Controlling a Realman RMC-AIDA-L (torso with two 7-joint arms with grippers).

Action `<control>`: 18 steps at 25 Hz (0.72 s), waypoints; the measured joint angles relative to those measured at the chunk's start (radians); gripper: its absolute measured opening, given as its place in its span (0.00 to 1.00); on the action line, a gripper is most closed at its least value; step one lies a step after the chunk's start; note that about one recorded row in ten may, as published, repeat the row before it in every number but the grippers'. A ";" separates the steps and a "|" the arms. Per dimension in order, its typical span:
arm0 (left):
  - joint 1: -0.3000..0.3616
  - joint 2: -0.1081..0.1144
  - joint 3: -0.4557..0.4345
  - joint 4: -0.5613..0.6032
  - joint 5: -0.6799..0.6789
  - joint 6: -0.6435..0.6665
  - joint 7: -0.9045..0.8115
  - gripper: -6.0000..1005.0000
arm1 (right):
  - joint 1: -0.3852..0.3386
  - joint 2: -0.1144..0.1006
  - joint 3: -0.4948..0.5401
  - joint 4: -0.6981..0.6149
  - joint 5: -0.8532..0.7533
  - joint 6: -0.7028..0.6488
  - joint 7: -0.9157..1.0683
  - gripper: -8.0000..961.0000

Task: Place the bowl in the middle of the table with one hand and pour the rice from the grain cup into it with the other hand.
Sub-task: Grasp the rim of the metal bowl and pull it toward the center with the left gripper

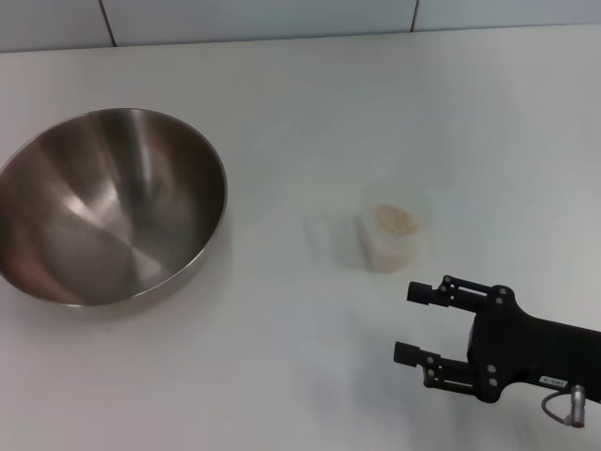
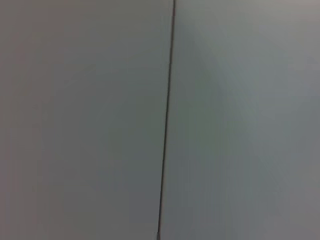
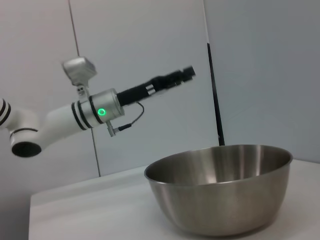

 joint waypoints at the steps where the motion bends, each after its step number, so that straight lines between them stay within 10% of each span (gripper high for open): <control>1: 0.004 0.000 0.011 0.028 0.016 -0.032 -0.037 0.81 | 0.002 0.000 0.000 0.000 0.000 0.000 0.000 0.73; 18: 0.052 0.003 0.118 0.542 0.648 -0.261 -0.798 0.81 | 0.021 0.001 0.004 0.003 0.000 0.014 0.000 0.73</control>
